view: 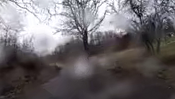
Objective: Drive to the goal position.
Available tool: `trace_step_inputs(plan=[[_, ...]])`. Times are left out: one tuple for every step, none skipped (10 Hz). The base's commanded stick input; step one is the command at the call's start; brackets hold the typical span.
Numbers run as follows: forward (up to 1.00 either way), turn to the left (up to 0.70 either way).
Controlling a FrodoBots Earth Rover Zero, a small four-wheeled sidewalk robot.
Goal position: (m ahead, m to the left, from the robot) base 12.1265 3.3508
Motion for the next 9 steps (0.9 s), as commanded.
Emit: trace_step_inputs(plan=[[1.00, 0.16], [1.00, 0.31], [1.00, 0.40], [1.00, 0.27], [1.00, 0.02], [1.00, 0.01], [1.00, 0.00], [1.00, 0.00], [1.00, 0.00]])
